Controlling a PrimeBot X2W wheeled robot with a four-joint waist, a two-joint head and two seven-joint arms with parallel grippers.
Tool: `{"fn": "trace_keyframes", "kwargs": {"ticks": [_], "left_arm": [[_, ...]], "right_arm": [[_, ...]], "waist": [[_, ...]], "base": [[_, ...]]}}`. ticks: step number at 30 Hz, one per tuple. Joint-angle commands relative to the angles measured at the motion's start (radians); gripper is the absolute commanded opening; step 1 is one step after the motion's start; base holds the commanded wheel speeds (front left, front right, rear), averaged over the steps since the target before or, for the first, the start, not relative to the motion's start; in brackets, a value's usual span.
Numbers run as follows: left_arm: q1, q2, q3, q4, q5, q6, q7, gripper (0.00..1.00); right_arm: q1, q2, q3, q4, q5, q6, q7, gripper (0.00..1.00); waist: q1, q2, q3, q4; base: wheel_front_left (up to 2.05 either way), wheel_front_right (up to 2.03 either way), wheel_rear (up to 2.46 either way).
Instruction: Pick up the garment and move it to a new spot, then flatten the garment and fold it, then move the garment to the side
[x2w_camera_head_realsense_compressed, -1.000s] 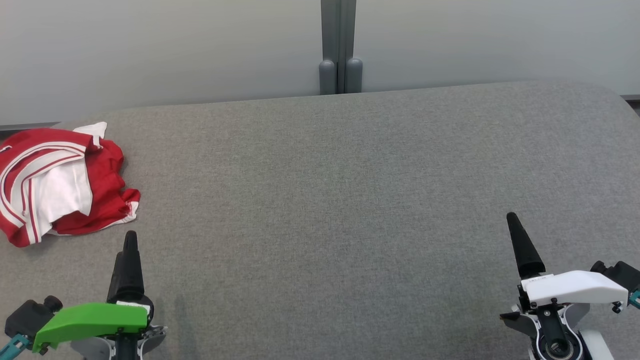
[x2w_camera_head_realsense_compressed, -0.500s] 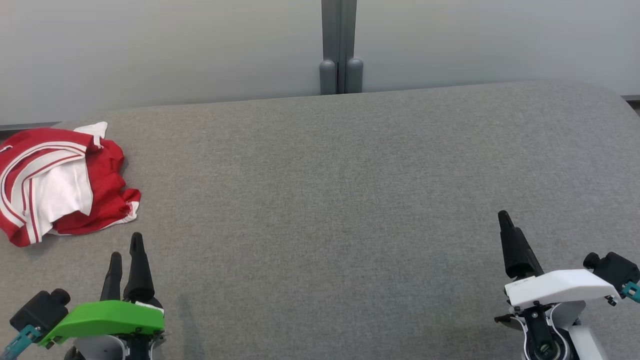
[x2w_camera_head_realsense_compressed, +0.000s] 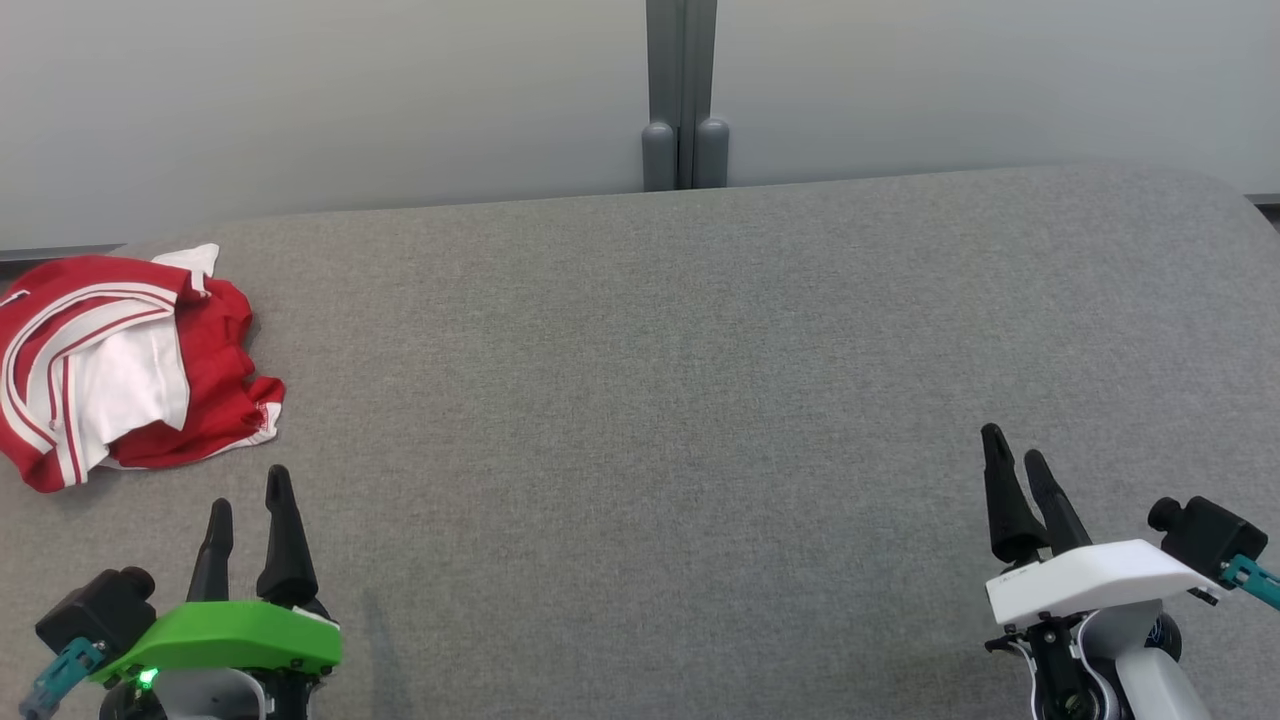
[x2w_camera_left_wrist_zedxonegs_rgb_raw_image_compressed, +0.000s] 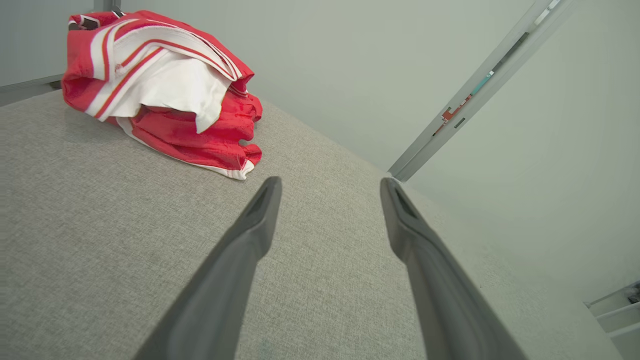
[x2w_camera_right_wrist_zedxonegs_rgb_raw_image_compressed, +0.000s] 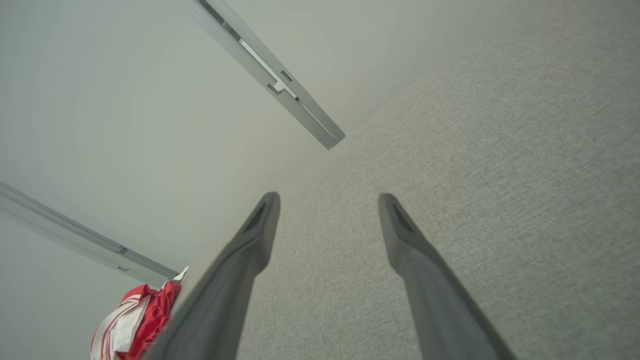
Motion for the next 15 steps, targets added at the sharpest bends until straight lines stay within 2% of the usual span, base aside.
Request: {"fn": "trace_keyframes", "kwargs": {"ticks": [1, 15], "left_arm": [[-0.026, 0.012, -0.001, -0.006, 0.039, 0.009, -0.011, 1.0], [-0.028, 0.024, -0.016, 0.024, 0.189, 0.021, -0.048, 1.0]], "right_arm": [[-0.014, -0.006, 0.004, -0.008, -0.038, 0.0, -0.012, 1.0], [-0.018, -0.008, 0.017, 0.011, -0.213, 0.0, -0.049, 1.0]], "waist": [[0.0, 0.0, 0.0, 0.0], [0.0, 0.0, -0.003, 0.004]], "base": [[0.0, 0.0, 0.0], [0.0, 0.0, 0.0]]}}
